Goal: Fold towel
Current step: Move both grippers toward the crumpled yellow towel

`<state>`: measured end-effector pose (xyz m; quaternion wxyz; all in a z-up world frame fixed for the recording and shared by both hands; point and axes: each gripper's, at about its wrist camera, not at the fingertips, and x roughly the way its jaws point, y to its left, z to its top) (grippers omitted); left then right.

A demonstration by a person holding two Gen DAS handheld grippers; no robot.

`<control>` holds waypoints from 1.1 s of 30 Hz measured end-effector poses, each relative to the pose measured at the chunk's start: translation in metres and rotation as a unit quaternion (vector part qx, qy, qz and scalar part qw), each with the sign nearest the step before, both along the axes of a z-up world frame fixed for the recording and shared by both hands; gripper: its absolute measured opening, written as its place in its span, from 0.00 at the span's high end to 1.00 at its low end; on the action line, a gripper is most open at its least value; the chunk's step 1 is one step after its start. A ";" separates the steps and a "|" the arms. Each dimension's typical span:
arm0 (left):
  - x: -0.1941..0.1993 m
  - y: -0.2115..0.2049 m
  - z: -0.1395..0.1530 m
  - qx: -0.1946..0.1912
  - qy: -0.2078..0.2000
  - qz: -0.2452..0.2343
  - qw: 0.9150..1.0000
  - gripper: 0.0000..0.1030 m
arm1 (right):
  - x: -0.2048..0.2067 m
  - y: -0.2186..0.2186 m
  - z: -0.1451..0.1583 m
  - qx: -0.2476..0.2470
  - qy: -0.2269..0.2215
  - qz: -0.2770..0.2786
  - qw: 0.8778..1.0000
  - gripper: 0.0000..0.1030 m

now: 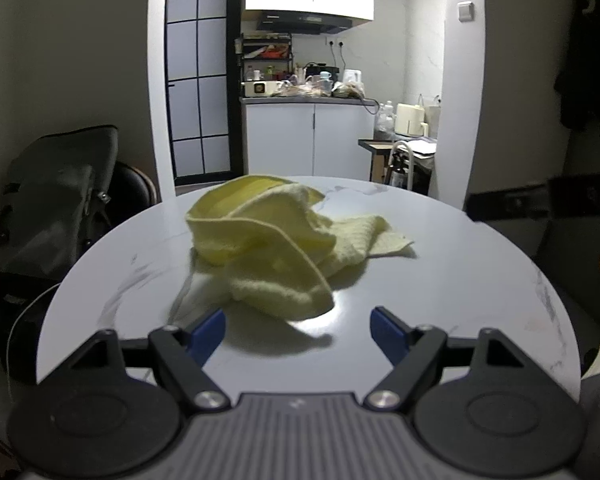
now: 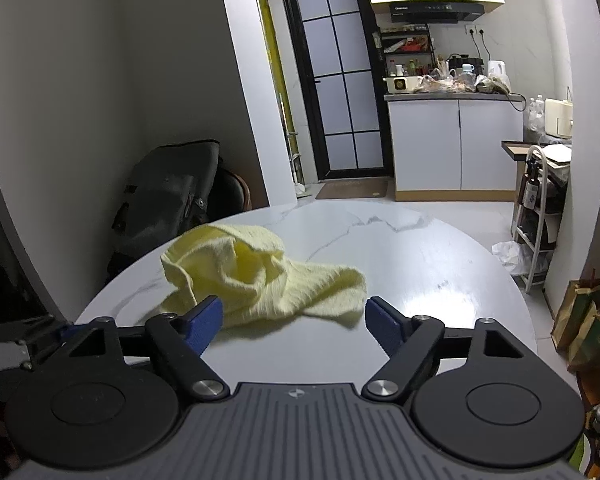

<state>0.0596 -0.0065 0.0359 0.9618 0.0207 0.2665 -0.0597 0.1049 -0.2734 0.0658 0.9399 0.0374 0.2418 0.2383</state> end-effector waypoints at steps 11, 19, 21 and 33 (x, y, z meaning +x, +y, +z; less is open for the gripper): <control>0.027 -0.009 -0.015 -0.012 0.022 0.025 0.999 0.25 | 0.042 0.033 0.027 -0.025 -0.010 0.038 0.999 0.22; 0.035 -0.023 -0.016 0.023 0.016 0.028 0.999 0.27 | 0.076 0.055 0.037 -0.041 0.002 0.076 0.996 0.22; 0.037 -0.023 -0.016 0.021 0.015 0.031 0.999 0.27 | 0.081 0.061 0.037 -0.055 -0.001 0.085 0.995 0.22; 0.051 -0.025 -0.022 0.011 0.026 0.053 0.998 0.46 | 0.106 0.070 0.026 -0.119 -0.006 0.128 0.985 0.34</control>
